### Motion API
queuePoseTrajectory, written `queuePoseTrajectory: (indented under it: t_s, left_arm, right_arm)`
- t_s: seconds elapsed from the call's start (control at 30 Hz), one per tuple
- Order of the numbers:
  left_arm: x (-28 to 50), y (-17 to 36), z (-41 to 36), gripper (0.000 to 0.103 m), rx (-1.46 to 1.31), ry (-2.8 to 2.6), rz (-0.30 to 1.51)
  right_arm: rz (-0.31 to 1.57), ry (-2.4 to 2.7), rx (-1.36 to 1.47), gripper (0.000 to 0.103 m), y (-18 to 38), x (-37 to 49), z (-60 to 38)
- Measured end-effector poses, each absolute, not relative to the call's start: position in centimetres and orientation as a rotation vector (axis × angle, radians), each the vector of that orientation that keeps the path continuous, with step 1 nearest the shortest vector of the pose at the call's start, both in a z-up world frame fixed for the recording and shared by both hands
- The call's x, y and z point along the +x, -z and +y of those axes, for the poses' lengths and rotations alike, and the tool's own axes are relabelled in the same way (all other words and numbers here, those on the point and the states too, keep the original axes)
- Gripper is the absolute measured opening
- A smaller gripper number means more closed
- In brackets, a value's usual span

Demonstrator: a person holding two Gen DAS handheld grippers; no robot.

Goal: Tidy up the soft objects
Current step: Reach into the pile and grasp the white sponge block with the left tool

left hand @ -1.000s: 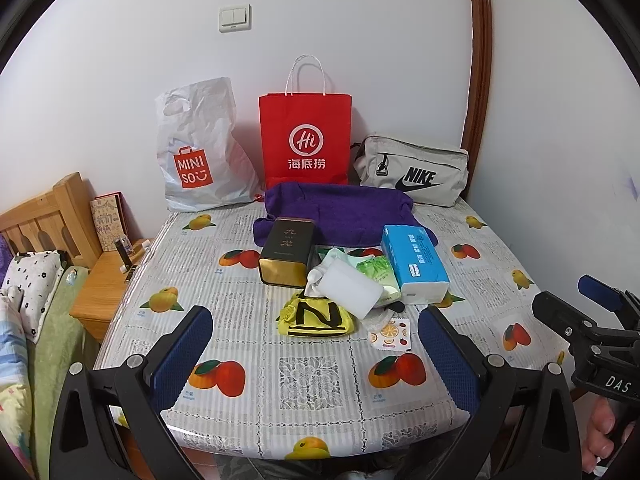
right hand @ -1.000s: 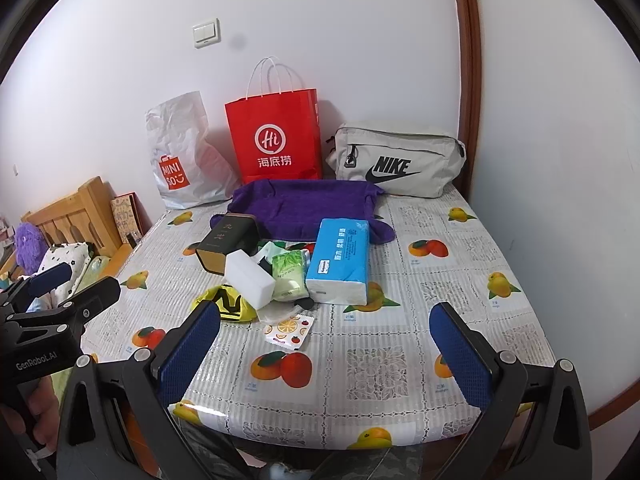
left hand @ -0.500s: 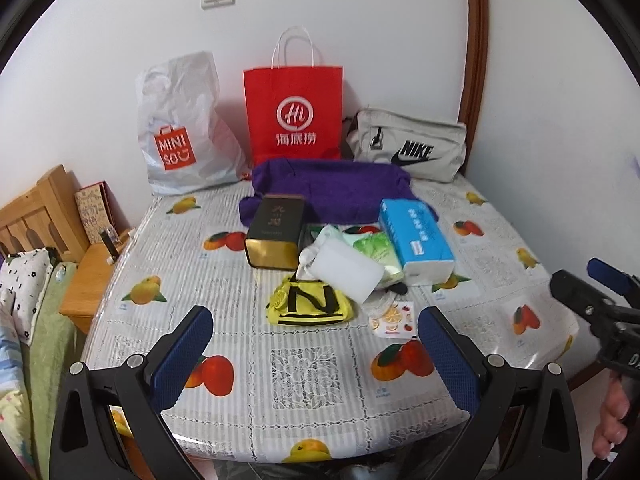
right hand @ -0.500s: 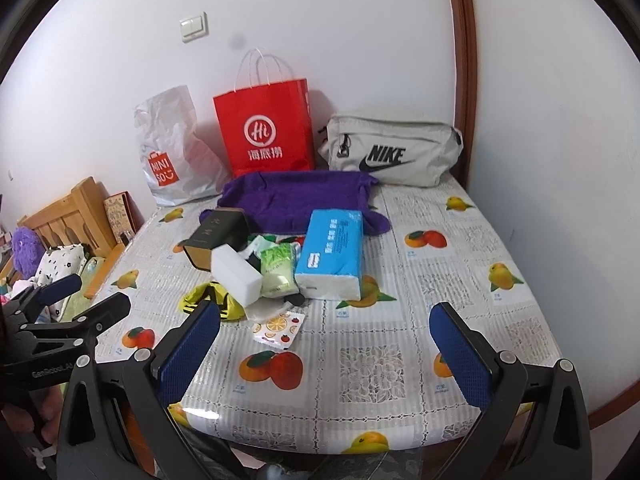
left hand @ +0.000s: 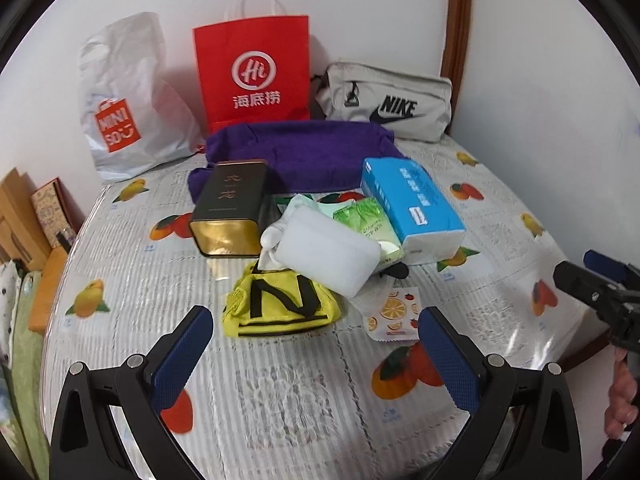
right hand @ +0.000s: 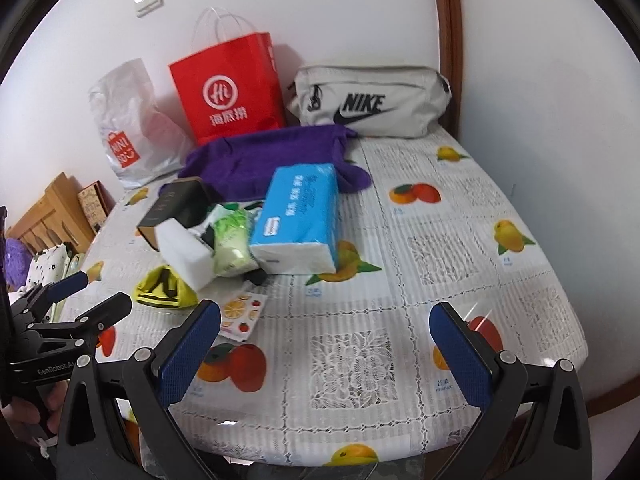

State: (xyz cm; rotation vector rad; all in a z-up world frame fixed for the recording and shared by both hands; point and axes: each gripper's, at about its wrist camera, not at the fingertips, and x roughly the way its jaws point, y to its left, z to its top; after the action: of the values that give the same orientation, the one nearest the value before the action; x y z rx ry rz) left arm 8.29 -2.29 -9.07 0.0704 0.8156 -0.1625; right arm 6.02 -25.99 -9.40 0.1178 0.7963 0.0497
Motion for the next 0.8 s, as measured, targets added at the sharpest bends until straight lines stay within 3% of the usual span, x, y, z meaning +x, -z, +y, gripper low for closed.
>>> queuePoseTrajectory:
  t_s: [0.73, 0.77, 0.8]
  left_arm:
    - [16.1, 14.4, -5.0, 0.103, 0.228, 0.254, 0.845]
    - [16.2, 14.5, -5.1, 0.101, 0.228, 0.262, 0.841]
    - [16.4, 14.6, -5.2, 0.088, 0.230, 0.270, 0.835]
  right_arm:
    - [0.906, -0.078, 0.093, 0.103, 14.9, 10.4, -25.6]
    - [0.911, -0.080, 0.091, 0.103, 15.0, 10.5, -25.5]
    - [0.915, -0.082, 0.088, 0.103, 15.2, 10.6, -25.4]
